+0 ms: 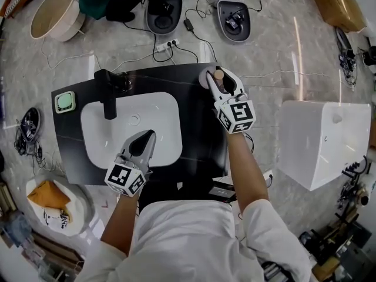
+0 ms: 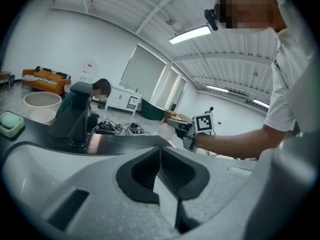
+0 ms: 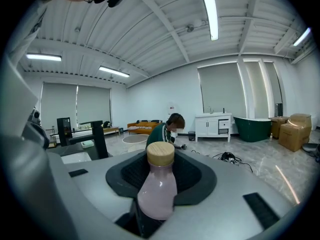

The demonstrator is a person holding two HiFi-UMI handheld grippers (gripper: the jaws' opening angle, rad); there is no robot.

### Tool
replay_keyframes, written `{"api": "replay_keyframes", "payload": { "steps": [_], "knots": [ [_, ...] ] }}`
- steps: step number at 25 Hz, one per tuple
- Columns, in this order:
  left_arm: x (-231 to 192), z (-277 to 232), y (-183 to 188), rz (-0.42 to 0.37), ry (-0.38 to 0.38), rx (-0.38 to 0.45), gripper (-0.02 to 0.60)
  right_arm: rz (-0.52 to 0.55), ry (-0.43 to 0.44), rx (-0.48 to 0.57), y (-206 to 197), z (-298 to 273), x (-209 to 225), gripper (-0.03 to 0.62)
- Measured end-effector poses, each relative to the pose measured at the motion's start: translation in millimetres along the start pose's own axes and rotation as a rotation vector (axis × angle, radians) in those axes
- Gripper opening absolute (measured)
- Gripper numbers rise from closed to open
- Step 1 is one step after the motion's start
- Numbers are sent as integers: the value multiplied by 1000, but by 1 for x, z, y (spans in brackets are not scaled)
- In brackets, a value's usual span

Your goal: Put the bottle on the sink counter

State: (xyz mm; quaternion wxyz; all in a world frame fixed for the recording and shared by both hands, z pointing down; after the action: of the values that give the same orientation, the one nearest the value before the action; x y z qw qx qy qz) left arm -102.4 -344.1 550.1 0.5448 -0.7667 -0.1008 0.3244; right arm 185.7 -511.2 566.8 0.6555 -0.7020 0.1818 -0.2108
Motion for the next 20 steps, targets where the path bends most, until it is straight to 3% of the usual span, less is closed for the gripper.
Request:
{"api": "replay_keyframes", "payload": {
  "steps": [20],
  "knots": [
    [-8, -10, -16, 18, 34, -45, 28, 0, 7, -55, -44, -27, 17, 138]
  ]
}}
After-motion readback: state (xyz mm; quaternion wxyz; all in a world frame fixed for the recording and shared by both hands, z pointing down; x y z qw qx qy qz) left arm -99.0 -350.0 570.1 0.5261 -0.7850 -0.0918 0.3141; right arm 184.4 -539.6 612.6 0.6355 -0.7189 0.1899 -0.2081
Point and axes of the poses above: the fingertips, and each gripper's own axes: z backward along the fingers, x to its right, y out of its top, the point moved 9 cm from there along z, backward along the fingers, and after that the axes turned 11 degrees about x, right-handed, at the moved point
